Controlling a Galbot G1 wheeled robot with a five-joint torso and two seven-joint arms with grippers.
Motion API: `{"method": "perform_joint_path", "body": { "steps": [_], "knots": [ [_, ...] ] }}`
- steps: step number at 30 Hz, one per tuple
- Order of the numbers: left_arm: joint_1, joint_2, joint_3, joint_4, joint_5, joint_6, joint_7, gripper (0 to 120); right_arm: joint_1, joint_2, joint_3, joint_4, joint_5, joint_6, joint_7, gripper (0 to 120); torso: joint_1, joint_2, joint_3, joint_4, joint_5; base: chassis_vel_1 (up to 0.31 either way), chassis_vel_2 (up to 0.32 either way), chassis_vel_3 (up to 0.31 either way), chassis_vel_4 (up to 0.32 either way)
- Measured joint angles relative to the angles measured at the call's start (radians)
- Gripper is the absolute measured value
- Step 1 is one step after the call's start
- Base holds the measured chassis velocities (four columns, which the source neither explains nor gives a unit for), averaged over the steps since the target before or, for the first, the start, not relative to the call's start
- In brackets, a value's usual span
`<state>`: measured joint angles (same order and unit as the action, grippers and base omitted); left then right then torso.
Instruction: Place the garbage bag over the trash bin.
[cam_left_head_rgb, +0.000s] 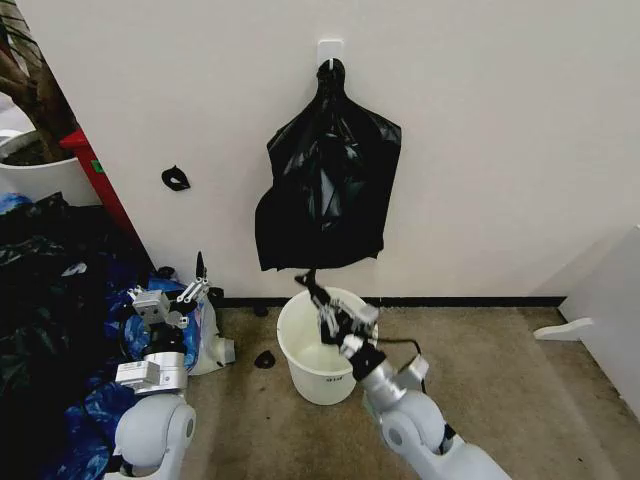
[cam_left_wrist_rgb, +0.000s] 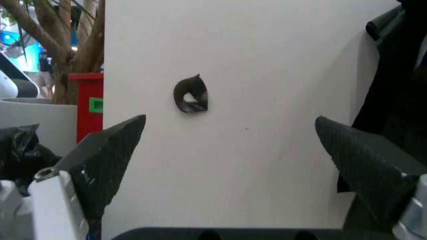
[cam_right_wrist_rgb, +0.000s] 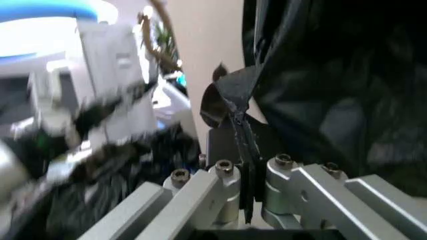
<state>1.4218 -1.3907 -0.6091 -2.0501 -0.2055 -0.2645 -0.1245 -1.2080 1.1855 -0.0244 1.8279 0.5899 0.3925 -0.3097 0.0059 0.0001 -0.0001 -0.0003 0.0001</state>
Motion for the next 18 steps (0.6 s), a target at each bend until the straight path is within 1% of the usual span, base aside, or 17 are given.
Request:
{"method": "perform_joint_path", "body": {
  "steps": [2, 3, 5, 8, 13, 18],
  "knots": [
    [0.0, 0.005, -0.001, 0.0, -0.003, 0.0, 0.0, 100, -0.016, 0.001, 0.01, -0.036, -0.054, 0.029, -0.041, 0, 0.0, 0.0, 0.0, 0.0, -0.0001, 0.0, 0.0, 0.0, 0.0],
    [0.0, 0.005, -0.001, 0.0, -0.003, 0.0, 0.0, 100, -0.016, 0.001, 0.01, -0.036, -0.054, 0.029, -0.041, 0, 0.0, 0.0, 0.0, 0.0, -0.0001, 0.0, 0.0, 0.0, 0.0],
    [0.001, 0.007, -0.002, 0.0, -0.005, 0.0, 0.0, 100, -0.024, 0.011, 0.028, -0.088, -0.119, 0.068, -0.095, 0, 0.0, 0.0, 0.0, 0.0, 0.0, 0.0, 0.0, 0.0, 0.0],
    [0.002, 0.009, -0.002, -0.001, -0.007, 0.0, 0.0, 100, -0.027, 0.016, 0.041, -0.134, -0.181, 0.101, -0.132, 0, 0.0, 0.0, 0.0, 0.0, -0.0001, 0.0, 0.0, 0.0, 0.0],
    [0.002, 0.01, -0.006, -0.002, -0.008, 0.0, 0.0, 100, -0.02, 0.023, 0.055, -0.163, -0.224, 0.129, -0.136, 0, 0.0, 0.0, 0.0, 0.0, -0.0001, 0.0, 0.0, 0.0, 0.0],
    [0.002, 0.007, -0.007, -0.001, -0.009, 0.0, 0.0, 100, -0.009, 0.033, 0.08, -0.138, -0.232, 0.151, -0.109, 1, 0.0, 0.0, 0.0, 0.0, 0.0, 0.0, 0.0, 0.0, 0.0]
  ]
}}
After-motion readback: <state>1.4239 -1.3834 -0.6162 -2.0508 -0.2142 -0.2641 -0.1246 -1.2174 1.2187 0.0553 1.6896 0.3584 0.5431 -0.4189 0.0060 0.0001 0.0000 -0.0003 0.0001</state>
